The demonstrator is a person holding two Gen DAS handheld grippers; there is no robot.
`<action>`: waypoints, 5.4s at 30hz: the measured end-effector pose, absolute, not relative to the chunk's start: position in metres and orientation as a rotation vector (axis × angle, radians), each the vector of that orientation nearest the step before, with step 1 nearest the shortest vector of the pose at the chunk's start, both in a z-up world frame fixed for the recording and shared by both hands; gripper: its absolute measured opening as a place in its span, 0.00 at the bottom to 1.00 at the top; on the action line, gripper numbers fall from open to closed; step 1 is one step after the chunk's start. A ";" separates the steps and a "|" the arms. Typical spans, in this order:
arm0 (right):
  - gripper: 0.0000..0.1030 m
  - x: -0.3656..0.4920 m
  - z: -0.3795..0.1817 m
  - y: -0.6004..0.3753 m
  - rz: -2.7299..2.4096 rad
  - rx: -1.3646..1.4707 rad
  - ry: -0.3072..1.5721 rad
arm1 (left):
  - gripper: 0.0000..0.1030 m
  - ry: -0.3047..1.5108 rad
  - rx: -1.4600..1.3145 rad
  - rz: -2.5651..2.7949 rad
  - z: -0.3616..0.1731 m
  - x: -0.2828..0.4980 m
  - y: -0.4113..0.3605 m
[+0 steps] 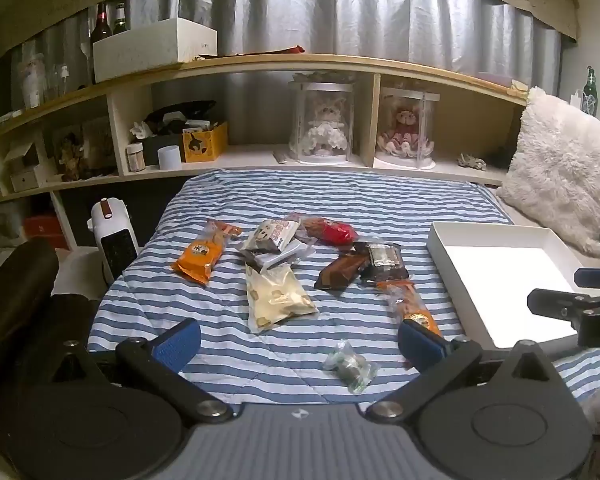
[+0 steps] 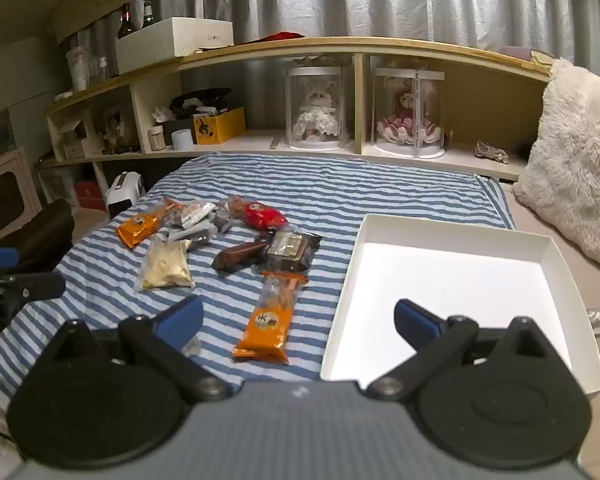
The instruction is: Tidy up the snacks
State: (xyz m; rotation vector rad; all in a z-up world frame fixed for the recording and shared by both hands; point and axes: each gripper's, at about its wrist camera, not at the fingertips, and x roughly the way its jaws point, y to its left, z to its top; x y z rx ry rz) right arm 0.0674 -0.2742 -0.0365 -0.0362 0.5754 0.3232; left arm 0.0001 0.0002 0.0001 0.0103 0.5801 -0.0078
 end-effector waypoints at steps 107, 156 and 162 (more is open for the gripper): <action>0.99 0.086 -0.041 -0.263 0.362 -0.037 0.650 | 1.00 0.691 -0.045 0.045 -0.026 0.021 -0.004; 0.64 0.237 -0.122 -0.206 0.381 0.100 1.076 | 1.00 1.166 0.036 0.244 -0.128 0.138 -0.024; 0.61 0.228 -0.131 -0.185 0.340 -0.096 1.067 | 1.00 1.194 -0.015 0.186 -0.135 0.139 -0.011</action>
